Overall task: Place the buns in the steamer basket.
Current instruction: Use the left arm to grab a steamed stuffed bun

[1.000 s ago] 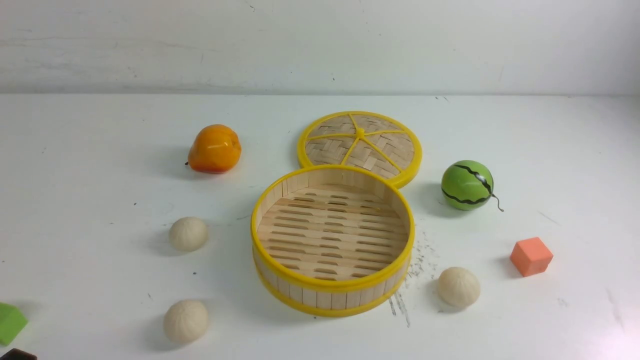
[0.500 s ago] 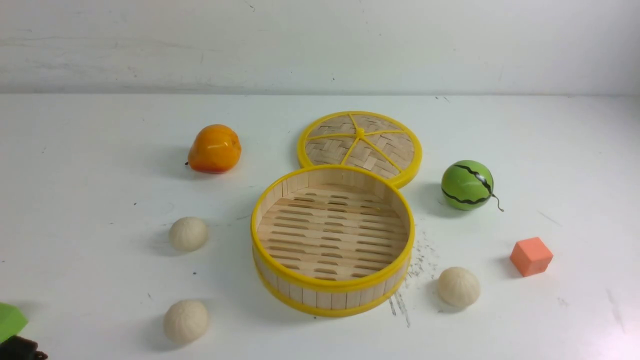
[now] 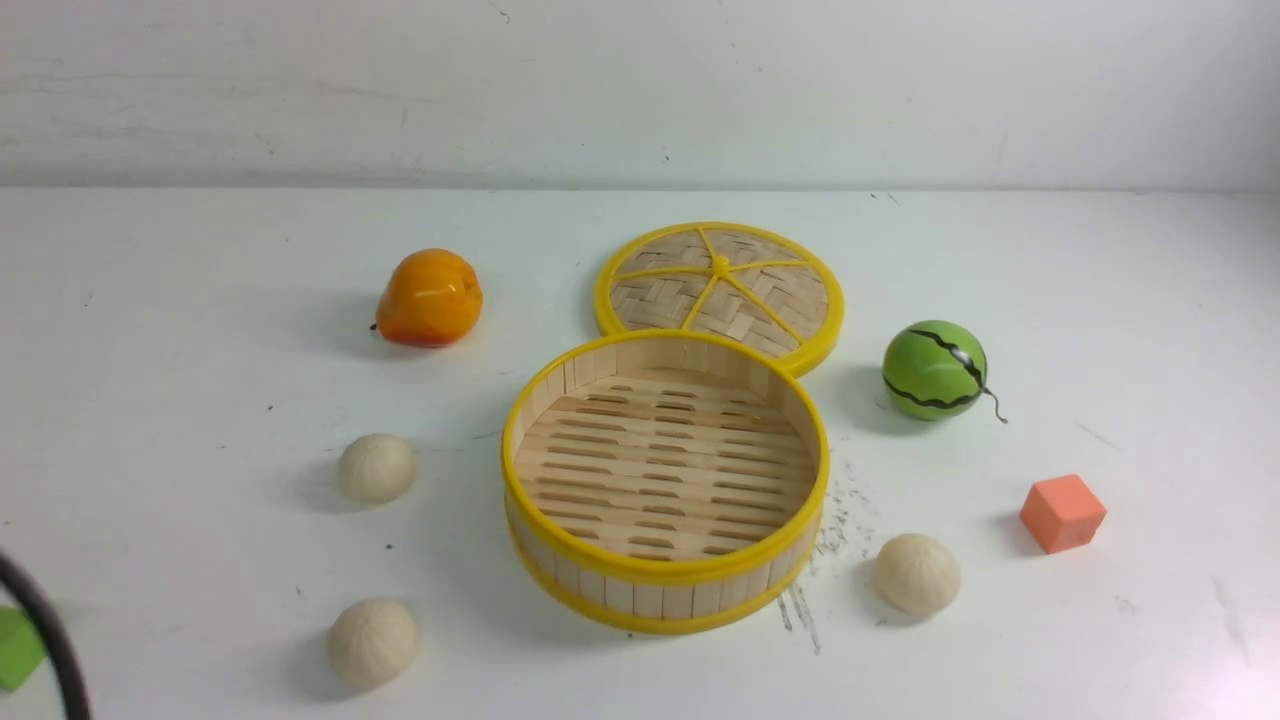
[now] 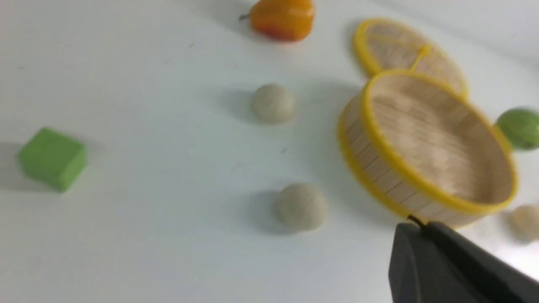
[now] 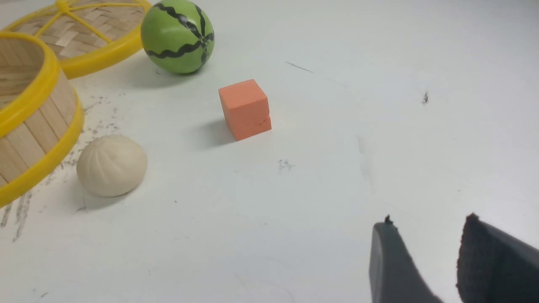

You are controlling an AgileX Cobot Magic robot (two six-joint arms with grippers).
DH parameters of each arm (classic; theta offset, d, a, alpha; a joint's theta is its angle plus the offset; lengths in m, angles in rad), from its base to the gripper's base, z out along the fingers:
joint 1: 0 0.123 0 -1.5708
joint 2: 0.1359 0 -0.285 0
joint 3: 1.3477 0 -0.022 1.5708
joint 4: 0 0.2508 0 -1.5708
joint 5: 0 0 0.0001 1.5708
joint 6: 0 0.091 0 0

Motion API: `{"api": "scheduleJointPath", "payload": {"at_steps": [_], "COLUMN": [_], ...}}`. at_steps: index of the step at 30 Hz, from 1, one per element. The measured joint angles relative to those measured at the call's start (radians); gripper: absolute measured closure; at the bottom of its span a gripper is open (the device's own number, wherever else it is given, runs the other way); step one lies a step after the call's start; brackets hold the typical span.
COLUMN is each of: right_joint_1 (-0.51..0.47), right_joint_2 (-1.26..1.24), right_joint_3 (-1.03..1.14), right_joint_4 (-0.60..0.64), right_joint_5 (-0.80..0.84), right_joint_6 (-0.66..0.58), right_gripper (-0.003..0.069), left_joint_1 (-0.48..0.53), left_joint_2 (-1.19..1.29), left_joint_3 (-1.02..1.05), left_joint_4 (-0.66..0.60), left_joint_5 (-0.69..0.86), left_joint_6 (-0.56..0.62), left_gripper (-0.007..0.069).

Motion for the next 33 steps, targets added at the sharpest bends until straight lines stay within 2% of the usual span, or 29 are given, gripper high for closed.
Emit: {"api": "scheduleJointPath", "payload": {"at_steps": [1,4,9,12,14,15,16,17,19,22,33], "right_joint_1": [0.0,0.0,0.0,0.0,0.0,0.0,0.0,0.0,0.0,0.0,0.0], "right_joint_2": [0.0,0.0,0.0,0.0,0.0,0.0,0.0,0.0,0.0,0.0,0.0], "right_joint_3": [0.0,0.0,0.0,0.0,0.0,0.0,0.0,0.0,0.0,0.0,0.0], "right_joint_4": [0.0,0.0,0.0,0.0,0.0,0.0,0.0,0.0,0.0,0.0,0.0], "right_joint_5": [0.0,0.0,0.0,0.0,0.0,0.0,0.0,0.0,0.0,0.0,0.0], "right_joint_6": [0.0,0.0,0.0,0.0,0.0,0.0,0.0,0.0,0.0,0.0,0.0], "right_gripper": [0.0419,0.0419,0.0419,0.0419,0.0419,0.0419,0.0419,0.0419,0.0419,0.0419,0.0419], "left_joint_1": [-0.009,-0.041,-0.179,-0.24,-0.252,-0.257,-0.257,-0.26,-0.26,-0.26,-0.26], "left_joint_2": [0.125,0.209,0.441,0.629,0.71,0.775,0.784,0.835,0.916,1.037,1.31], "left_joint_3": [-0.092,-0.145,-0.269,-0.371,-0.422,-0.454,-0.459,-0.49,-0.535,-0.592,-0.689], "left_joint_4": [0.085,0.128,0.185,0.218,0.224,0.226,0.226,0.227,0.228,0.231,0.26], "left_joint_5": [0.105,0.155,0.169,0.168,0.167,0.163,0.163,0.159,0.153,0.134,-0.019], "left_joint_6": [0.011,0.015,0.01,-0.029,-0.035,-0.035,-0.035,-0.033,-0.027,-0.027,-0.027], "left_gripper": [0.0638,0.0638,0.062,0.0496,0.0412,0.0347,0.0337,0.0265,0.018,0.0107,0.0104]}}
